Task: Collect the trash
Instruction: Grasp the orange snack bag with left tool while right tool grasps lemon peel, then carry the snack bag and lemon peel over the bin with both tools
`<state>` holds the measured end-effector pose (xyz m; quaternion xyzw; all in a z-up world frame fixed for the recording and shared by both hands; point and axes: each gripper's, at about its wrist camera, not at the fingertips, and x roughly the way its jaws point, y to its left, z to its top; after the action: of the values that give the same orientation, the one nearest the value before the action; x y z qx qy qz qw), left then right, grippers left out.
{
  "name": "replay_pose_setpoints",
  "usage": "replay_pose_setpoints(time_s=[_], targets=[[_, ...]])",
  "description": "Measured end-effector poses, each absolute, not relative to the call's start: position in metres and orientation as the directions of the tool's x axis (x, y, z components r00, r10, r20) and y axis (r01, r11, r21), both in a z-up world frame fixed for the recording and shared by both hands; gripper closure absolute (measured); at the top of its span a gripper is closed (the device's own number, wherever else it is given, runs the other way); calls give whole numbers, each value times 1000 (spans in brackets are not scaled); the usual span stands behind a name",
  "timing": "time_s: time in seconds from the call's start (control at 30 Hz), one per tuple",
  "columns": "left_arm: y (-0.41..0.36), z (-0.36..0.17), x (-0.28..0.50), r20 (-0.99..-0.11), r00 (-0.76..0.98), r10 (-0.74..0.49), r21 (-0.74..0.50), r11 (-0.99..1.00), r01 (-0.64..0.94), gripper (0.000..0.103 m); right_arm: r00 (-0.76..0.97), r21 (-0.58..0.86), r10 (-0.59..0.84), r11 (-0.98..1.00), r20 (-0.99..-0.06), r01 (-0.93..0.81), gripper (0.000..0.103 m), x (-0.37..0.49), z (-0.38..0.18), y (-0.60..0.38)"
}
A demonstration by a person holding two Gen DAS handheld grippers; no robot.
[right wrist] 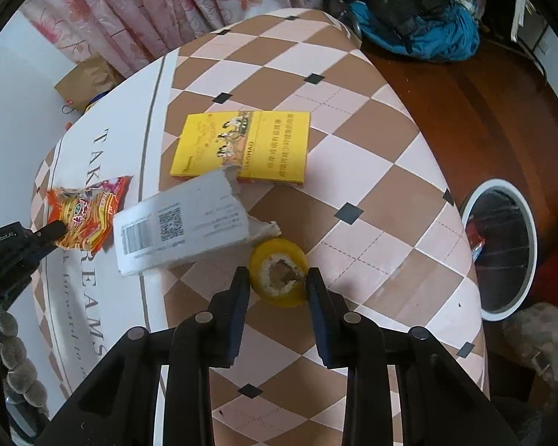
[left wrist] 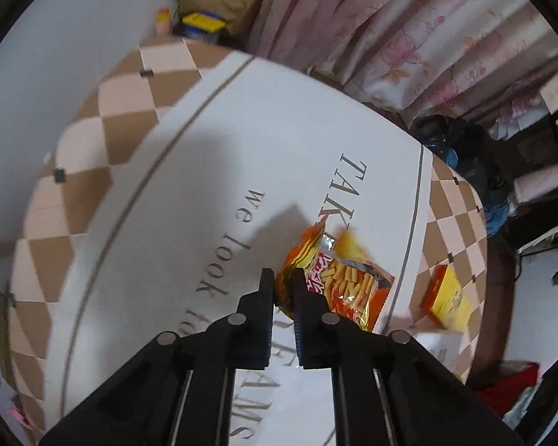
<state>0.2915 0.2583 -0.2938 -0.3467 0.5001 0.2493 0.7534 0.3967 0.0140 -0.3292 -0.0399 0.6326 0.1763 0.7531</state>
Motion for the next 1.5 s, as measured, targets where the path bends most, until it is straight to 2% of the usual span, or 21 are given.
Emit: replay_pose_setpoints(time_s=[0.33, 0.57, 1.17, 1.5], targets=[[209, -257, 240, -899, 328, 290, -19, 723, -691, 99, 207, 73, 184, 888, -961, -453, 72, 366, -312, 22], [173, -248, 214, -874, 306, 377, 78, 731, -678, 99, 244, 14, 180, 829, -953, -559, 72, 328, -304, 29], [100, -166, 162, -788, 417, 453, 83, 749, -657, 100, 320, 67, 324, 789, -890, -611, 72, 280, -225, -14], [31, -108, 194, -728, 539, 422, 51, 819, -572, 100, 358, 160, 434, 791, -827, -590, 73, 291, -159, -82]])
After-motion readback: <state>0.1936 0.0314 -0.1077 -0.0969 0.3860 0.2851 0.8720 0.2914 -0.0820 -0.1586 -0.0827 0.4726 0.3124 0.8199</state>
